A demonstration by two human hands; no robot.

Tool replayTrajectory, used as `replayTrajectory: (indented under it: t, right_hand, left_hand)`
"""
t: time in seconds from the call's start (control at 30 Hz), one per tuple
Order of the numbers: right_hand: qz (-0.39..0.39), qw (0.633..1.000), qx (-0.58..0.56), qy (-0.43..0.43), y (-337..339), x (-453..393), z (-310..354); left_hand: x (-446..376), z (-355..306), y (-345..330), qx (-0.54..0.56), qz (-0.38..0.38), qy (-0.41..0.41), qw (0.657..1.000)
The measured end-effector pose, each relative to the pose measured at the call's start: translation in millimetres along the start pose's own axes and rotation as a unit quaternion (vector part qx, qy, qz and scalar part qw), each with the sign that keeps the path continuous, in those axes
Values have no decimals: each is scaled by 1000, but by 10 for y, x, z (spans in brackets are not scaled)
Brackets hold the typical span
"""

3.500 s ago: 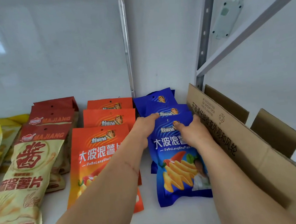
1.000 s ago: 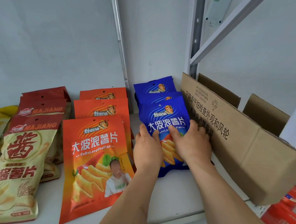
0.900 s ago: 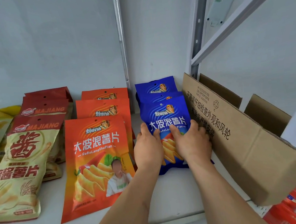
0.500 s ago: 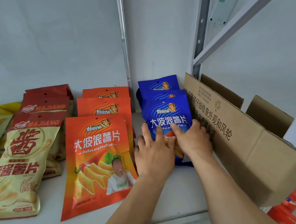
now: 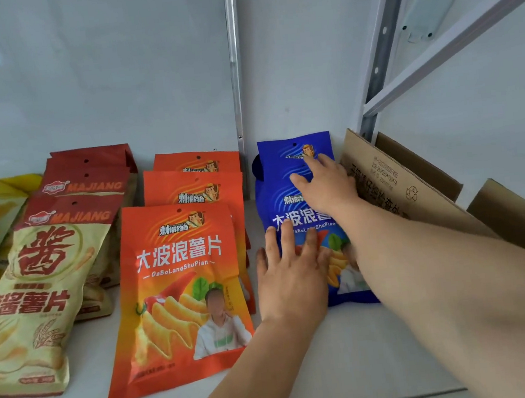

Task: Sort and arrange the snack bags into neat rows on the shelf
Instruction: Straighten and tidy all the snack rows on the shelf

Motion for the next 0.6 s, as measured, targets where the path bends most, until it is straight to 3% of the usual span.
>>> replayTrajectory:
  t: [0.23,0.43,0.6]
  right_hand:
    - [20,998,29,44,-43,-316,-30]
    - [37,996,30,78,-89,-412,-19]
    - [30,995,37,90,-123,-460,-44]
  left_hand:
    - [-99,-8,-18,0,-3,-46,999]
    - [-155,11,-11,14,5,-29,999]
    - [-219,-41,32,-53,4,-42,998]
Point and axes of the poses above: each hand's wrist, its own x-axis away from the middle knuckle, its own y-axis out of the back of the hand, z = x × y, the point moved 8 cm from there along -x, towards the middle knuckle, and after that the axes turned 6 degrees about x, right-handed, at the moved point
